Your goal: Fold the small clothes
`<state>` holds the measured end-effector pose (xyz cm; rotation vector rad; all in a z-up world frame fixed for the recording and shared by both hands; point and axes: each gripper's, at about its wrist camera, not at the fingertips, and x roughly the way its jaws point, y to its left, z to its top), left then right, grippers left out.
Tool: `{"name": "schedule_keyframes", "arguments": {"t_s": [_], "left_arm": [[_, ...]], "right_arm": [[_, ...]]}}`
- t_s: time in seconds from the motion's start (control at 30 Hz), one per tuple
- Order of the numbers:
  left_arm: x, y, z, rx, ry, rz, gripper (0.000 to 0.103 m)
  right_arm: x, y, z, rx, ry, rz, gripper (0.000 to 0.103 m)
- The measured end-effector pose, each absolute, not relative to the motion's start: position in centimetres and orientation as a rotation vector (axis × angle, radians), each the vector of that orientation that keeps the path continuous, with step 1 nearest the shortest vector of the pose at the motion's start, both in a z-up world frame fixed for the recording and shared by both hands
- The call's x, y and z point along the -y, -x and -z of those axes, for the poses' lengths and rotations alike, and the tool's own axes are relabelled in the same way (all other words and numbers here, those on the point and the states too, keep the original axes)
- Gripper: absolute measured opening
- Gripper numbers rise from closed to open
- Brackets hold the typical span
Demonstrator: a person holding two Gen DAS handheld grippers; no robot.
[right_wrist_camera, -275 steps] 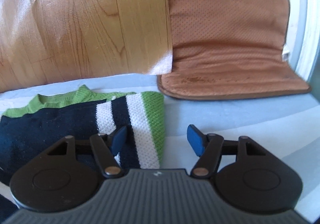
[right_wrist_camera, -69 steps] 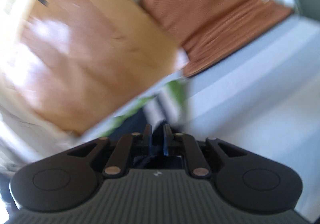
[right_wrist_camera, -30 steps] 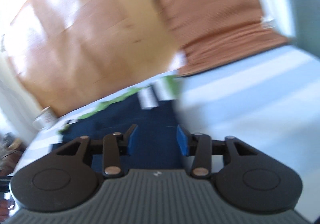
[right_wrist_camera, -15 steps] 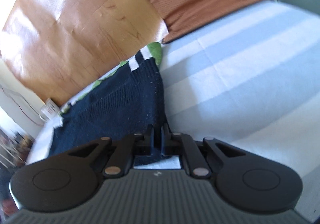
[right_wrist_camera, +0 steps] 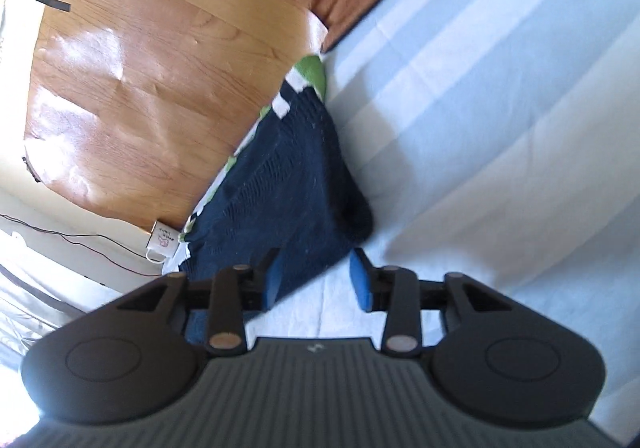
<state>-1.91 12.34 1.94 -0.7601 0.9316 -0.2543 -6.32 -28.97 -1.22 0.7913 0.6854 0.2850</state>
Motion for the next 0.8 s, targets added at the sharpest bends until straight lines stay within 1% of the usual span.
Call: {"name": "schedule_keyframes", "arguments": {"t_s": [0.03, 0.07, 0.17, 0.2, 0.23, 0.27, 0.3, 0.33, 0.37, 0.4, 0.43, 0.5, 0.6, 0.8], "left_arm": [[-12.2, 1.9, -1.8, -0.906, 0.795, 0.254, 0.086], [-12.0, 1.7, -1.7, -0.892, 0.830, 0.255, 0.095], [-11.7, 1.5, -1.4, -0.851, 0.875, 0.219, 0.095], [-11.7, 1.4, -1.3, -0.838, 0.882, 0.209, 0.093], [-11.7, 1.3, -1.2, -0.827, 0.885, 0.194, 0.088], [-11.8, 1.1, -1.2, -0.823, 0.877, 0.169, 0.066], [-11.9, 0.8, -1.0, -0.832, 0.864, 0.140, 0.036], [-12.1, 0.6, -0.7, -0.842, 0.863, 0.109, 0.024], [-12.4, 0.3, -0.3, -0.863, 0.883, 0.091, 0.010], [-12.8, 0.2, 0.1, -0.867, 0.920, 0.100, 0.010], [-13.0, 0.1, 0.3, -0.873, 0.935, 0.104, 0.010], [-13.1, 0.3, 0.1, -0.883, 0.933, 0.109, 0.009], [-13.5, 1.0, -0.4, -0.877, 0.942, 0.123, 0.009], [-14.5, 3.5, -3.6, -0.804, 0.897, 0.148, 0.009]], "right_arm": [[28.9, 6.0, 1.3, -0.670, -0.806, -0.285, 0.046], [28.8, 5.8, 1.4, -0.659, -0.829, -0.276, 0.046], [28.0, 4.8, 1.5, -0.630, -0.882, -0.250, 0.048], [27.7, 4.6, 1.6, -0.615, -0.884, -0.241, 0.048], [27.4, 4.3, 1.5, -0.600, -0.881, -0.233, 0.048], [27.1, 4.0, 1.6, -0.585, -0.871, -0.226, 0.048], [26.9, 3.7, 1.5, -0.575, -0.857, -0.221, 0.047], [26.6, 3.4, 1.4, -0.570, -0.845, -0.217, 0.046], [26.5, 3.1, 1.4, -0.573, -0.829, -0.210, 0.034], [26.5, 2.8, 1.3, -0.590, -0.806, -0.188, 0.023], [26.6, 2.6, 1.4, -0.602, -0.799, -0.186, 0.016], [26.8, 2.8, 1.1, -0.607, -0.806, -0.188, 0.015], [26.4, 4.1, -0.5, -0.566, -0.754, -0.226, 0.014], [25.3, 6.9, -4.0, -0.512, -0.654, -0.287, 0.013]]}}
